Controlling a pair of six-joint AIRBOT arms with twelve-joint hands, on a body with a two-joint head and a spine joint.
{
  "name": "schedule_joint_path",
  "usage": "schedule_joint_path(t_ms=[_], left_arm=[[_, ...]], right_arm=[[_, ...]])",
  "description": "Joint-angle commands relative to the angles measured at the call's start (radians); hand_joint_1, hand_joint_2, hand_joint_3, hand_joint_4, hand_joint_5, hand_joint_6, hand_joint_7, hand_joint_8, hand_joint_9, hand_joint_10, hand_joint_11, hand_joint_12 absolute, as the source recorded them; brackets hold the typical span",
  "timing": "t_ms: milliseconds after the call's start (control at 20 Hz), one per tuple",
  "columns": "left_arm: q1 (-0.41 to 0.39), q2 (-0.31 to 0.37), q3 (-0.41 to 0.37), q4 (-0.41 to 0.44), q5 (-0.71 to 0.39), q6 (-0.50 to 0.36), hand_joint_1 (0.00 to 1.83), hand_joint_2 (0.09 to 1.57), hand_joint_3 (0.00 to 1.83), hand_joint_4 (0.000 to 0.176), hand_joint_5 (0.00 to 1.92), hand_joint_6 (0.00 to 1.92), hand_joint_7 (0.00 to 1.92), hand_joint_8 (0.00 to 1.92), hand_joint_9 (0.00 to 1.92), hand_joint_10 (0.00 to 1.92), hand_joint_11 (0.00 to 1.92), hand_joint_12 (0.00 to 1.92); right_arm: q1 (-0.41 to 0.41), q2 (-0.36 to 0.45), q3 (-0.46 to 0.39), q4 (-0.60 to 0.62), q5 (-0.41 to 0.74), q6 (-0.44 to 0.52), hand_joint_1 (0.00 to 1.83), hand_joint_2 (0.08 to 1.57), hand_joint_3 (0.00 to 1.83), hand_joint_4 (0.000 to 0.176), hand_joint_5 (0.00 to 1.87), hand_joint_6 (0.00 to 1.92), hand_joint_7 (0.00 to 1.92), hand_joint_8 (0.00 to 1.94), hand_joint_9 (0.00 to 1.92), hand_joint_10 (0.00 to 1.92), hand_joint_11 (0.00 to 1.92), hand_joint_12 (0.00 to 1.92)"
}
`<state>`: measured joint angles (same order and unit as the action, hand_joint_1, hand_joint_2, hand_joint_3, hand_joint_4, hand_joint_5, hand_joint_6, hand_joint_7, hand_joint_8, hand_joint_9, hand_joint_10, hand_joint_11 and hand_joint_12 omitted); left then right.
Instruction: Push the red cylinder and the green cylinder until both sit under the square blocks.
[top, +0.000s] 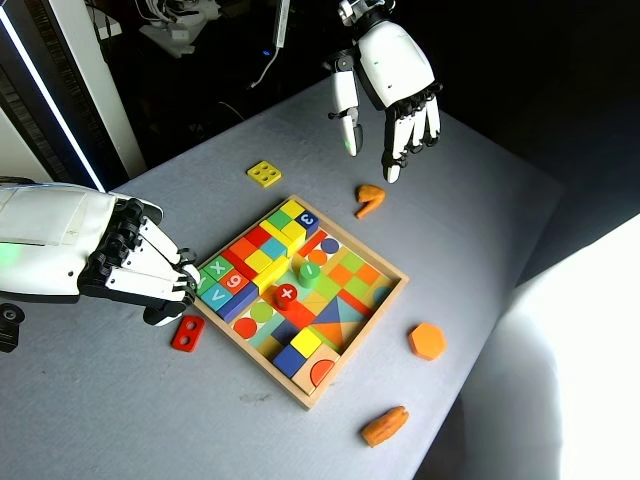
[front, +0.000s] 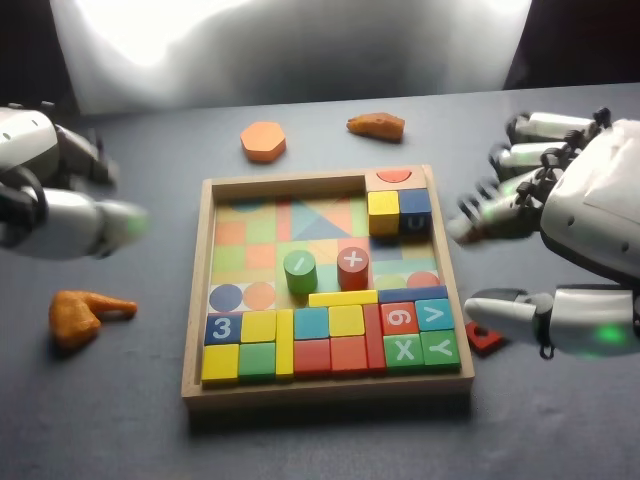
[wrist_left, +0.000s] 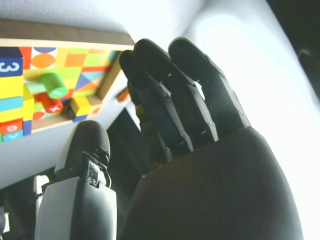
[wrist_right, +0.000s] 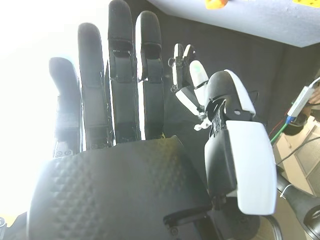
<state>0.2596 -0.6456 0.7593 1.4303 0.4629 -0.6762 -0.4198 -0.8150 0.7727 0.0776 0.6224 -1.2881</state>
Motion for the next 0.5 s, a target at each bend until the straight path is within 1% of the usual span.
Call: schedule_joint_path(t_ms=[0, 50, 100, 200, 250, 300, 350, 400, 450], left_arm=[[-0.014, 0.007, 0.0, 0.053, 0.021, 0.001, 0.0, 1.18, 0.02, 0.043, 0.0, 0.0, 0.0, 0.0, 0.02, 0.0, 0.0, 0.25], [-0.014, 0.007, 0.0, 0.053, 0.021, 0.001, 0.0, 1.19, 0.02, 0.042, 0.0, 0.0, 0.0, 0.0, 0.04, 0.01, 0.0, 0.32], [-0.014, 0.007, 0.0, 0.053, 0.021, 0.001, 0.0, 1.2, 0.01, 0.037, 0.01, 0.0, 0.0, 0.0, 0.03, 0.0, 0.0, 0.31], [-0.014, 0.007, 0.0, 0.053, 0.021, 0.001, 0.0, 1.19, 0.0, 0.034, 0.01, 0.0, 0.0, 0.0, 0.05, 0.01, 0.0, 0.34], [-0.014, 0.007, 0.0, 0.053, 0.021, 0.001, 0.0, 1.19, 0.0, 0.039, 0.01, 0.0, 0.0, 0.0, 0.05, 0.01, 0.0, 0.34], [-0.014, 0.007, 0.0, 0.053, 0.021, 0.001, 0.0, 1.19, 0.0, 0.036, 0.01, 0.0, 0.01, 0.0, 0.05, 0.01, 0.0, 0.34], [-0.014, 0.007, 0.0, 0.053, 0.021, 0.001, 0.0, 1.2, 0.01, 0.033, 0.01, 0.0, 0.02, 0.01, 0.06, 0.01, 0.0, 0.34], [-0.013, 0.006, 0.001, 0.053, 0.021, 0.001, 0.0, 1.2, 0.01, 0.033, 0.01, 0.0, 0.02, 0.01, 0.07, 0.01, 0.0, 0.41], [-0.013, 0.006, 0.002, 0.053, 0.021, 0.001, 0.0, 1.21, 0.01, 0.034, 0.01, 0.0, 0.01, 0.0, 0.06, 0.01, 0.0, 0.42]], right_arm=[[0.015, 0.007, -0.003, -0.008, 0.12, -0.001, 0.0, 1.16, 0.01, 0.0, 0.44, 0.03, 0.38, 0.01, 0.35, 0.03, 0.0, 0.92], [0.015, 0.007, -0.003, -0.008, 0.119, -0.001, 0.0, 1.17, 0.01, 0.0, 0.44, 0.02, 0.39, 0.01, 0.36, 0.03, 0.0, 0.92], [0.015, 0.007, -0.003, -0.008, 0.119, 0.0, 0.0, 1.17, 0.01, 0.0, 0.44, 0.02, 0.39, 0.01, 0.36, 0.03, 0.0, 0.92], [0.015, 0.007, -0.003, -0.008, 0.105, 0.0, 0.0, 1.16, 0.01, 0.0, 0.45, 0.02, 0.39, 0.0, 0.35, 0.02, 0.0, 0.92], [0.02, 0.007, -0.003, -0.004, 0.086, 0.0, 0.0, 1.17, 0.01, 0.0, 0.45, 0.02, 0.39, 0.0, 0.35, 0.02, 0.0, 0.92], [0.031, 0.004, -0.002, 0.01, 0.051, -0.002, 0.0, 1.16, 0.01, 0.0, 0.45, 0.02, 0.39, 0.0, 0.35, 0.01, 0.0, 0.89], [0.048, -0.004, 0.002, 0.031, 0.015, -0.004, 0.0, 1.16, 0.0, 0.0, 0.45, 0.01, 0.39, 0.0, 0.35, 0.01, 0.0, 0.9], [0.065, -0.018, 0.01, 0.049, -0.008, -0.005, 0.02, 1.16, 0.0, 0.0, 0.46, 0.01, 0.4, 0.0, 0.35, 0.01, 0.0, 0.89], [0.076, -0.029, 0.017, 0.062, -0.022, -0.005, 0.0, 1.16, 0.0, 0.0, 0.46, 0.01, 0.41, 0.01, 0.35, 0.01, 0.0, 0.89]])
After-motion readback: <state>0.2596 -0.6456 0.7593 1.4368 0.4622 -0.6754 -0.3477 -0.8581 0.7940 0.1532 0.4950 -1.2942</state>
